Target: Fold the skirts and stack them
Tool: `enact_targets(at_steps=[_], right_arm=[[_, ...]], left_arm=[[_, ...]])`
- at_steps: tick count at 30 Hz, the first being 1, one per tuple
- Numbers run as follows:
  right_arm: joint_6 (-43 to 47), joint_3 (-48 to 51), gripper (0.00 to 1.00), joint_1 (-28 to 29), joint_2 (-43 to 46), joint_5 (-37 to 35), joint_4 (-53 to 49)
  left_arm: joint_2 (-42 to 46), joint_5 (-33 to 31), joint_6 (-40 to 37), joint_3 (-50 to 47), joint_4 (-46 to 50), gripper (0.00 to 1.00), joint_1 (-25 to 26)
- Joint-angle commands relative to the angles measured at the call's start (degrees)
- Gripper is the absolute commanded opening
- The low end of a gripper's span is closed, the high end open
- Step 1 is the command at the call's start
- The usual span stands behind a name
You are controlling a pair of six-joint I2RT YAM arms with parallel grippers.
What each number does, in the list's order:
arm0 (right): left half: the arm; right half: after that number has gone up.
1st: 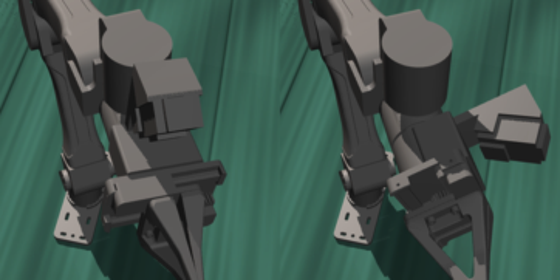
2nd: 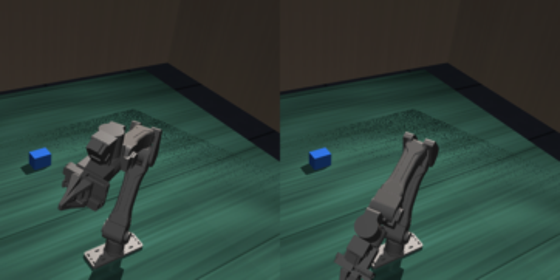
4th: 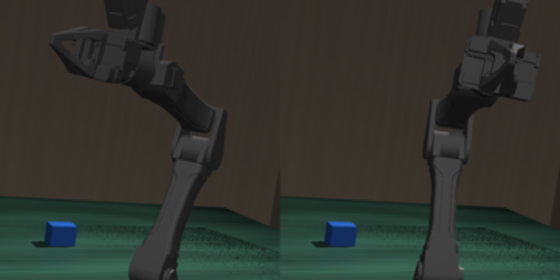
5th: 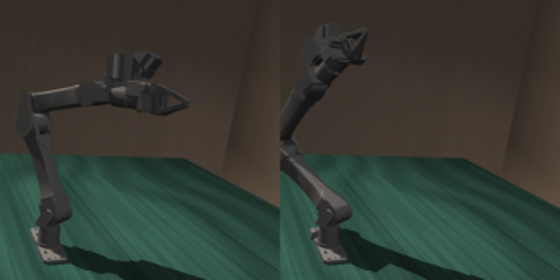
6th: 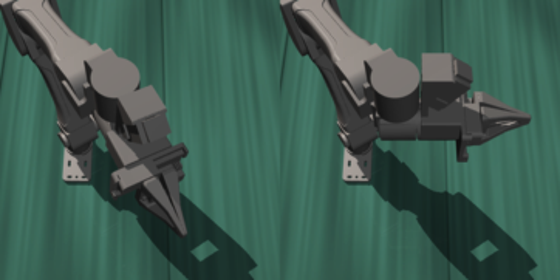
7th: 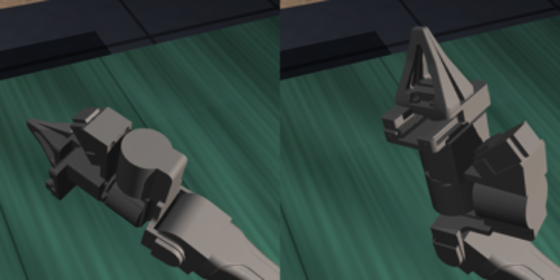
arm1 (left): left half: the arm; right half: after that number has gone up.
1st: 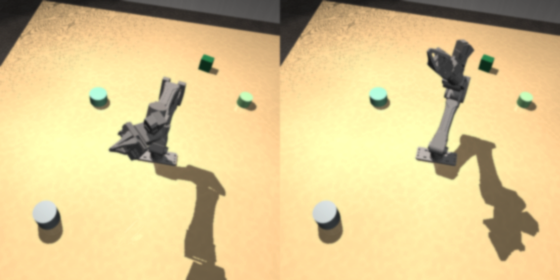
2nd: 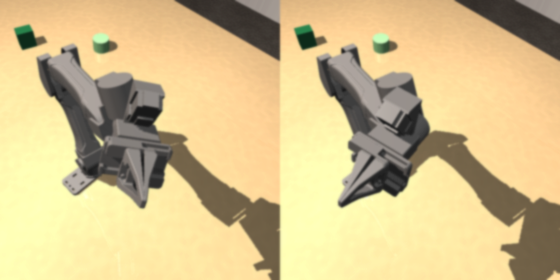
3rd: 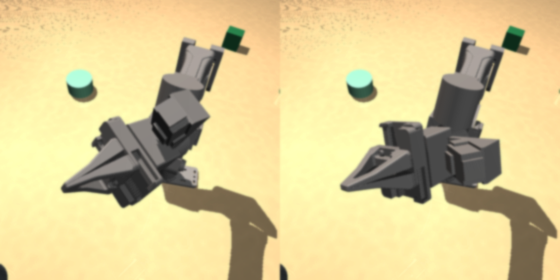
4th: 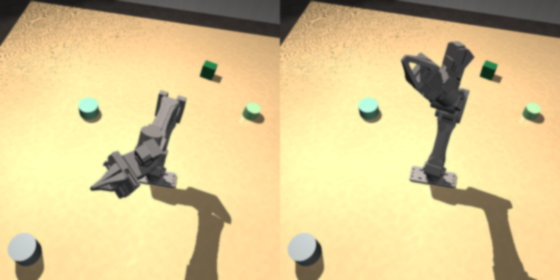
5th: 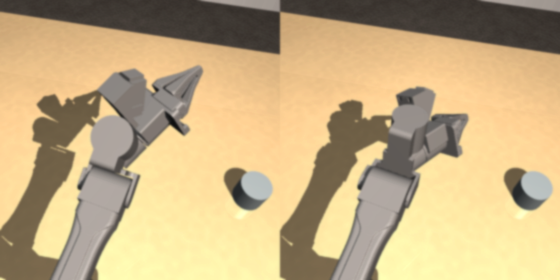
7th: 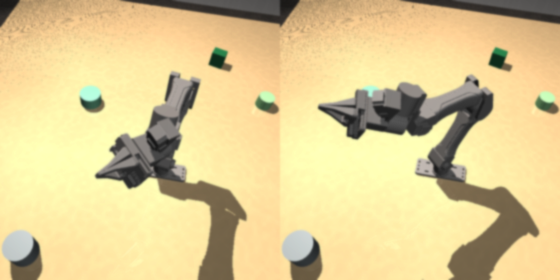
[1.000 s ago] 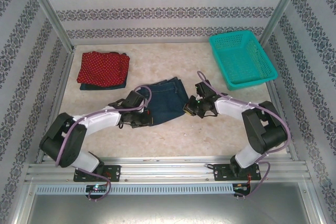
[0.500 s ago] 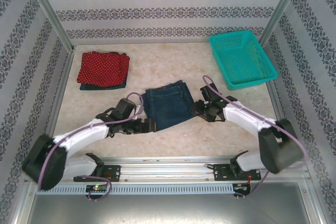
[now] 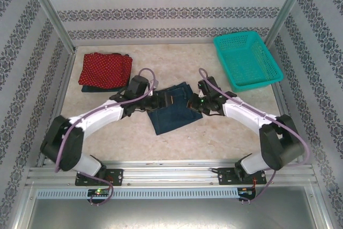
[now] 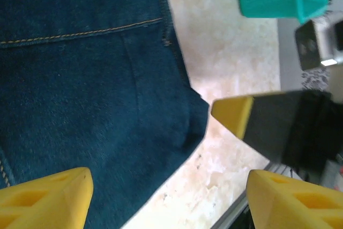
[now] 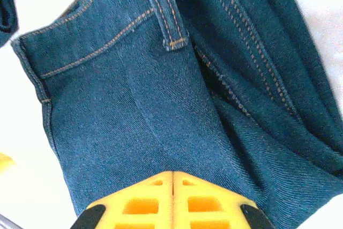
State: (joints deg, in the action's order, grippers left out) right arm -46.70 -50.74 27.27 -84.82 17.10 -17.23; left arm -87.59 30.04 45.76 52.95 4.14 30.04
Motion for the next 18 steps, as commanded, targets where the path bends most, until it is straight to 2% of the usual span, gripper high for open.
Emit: enact_targets(at_steps=[1, 3, 5, 8, 10, 14, 18], right_arm=[[-1.1, 1.7, 0.08, -0.1, -2.3, 0.1, 1.9], [-0.5, 2.9, 0.09, -0.7, -4.6, -2.3, 1.1], [-0.6, 4.8, 0.09, -2.0, -6.5, -3.9, 0.1], [-1.7, 8.9, 0.09, -3.3, -7.8, -3.7, 1.9], [-1.9, 9.1, 0.09, -3.5, -7.2, -3.2, 1.6], [0.1, 5.6, 0.14, -3.2, -2.5, -2.8, 1.2], [6.0, 0.3, 0.28, -2.9, -1.0, -0.9, 1.7]], left_arm=[[-6.6, -0.4, 2.8, 3.1, -6.6, 0.77, 0.0], [-10.7, -6.5, 3.7, 2.7, -4.0, 0.81, -0.4], [-13.4, -8.6, 6.6, -1.0, -4.2, 0.77, -2.4], [-12.5, -5.6, 12.6, -11.4, -11.8, 0.74, -7.3], [-9.7, -3.5, 13.5, -15.6, -15.9, 0.76, -9.5], [-7.1, 3.4, 9.7, -12.0, -15.7, 0.84, -9.2], [-5.4, 4.4, 7.5, -6.9, -12.3, 0.86, -9.0]])
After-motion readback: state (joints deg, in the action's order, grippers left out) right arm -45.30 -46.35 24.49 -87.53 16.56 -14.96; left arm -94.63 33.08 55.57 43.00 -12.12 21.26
